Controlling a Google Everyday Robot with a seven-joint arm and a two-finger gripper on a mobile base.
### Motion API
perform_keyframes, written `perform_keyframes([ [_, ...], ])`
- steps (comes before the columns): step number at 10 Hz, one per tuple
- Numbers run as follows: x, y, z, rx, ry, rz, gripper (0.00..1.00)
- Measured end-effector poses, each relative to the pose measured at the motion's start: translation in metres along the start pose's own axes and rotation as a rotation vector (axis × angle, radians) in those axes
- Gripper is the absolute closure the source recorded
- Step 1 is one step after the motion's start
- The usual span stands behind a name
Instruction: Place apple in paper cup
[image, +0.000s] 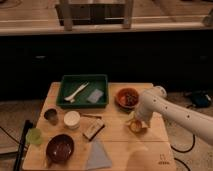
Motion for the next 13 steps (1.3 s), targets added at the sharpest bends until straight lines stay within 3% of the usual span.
perform_keyframes([
  [2, -0.003, -0.003, -0.004, 0.0, -0.001, -0.007, 0.38],
  [6, -0.007, -0.004, -0.012, 0.003, 0.002, -0.018, 0.84],
  [8, -0.008, -0.006, -0.016, 0.006, 0.006, -0.024, 0.97],
  [13, -0.013, -0.014, -0.044, 0.01, 0.042, -0.052, 1.0],
])
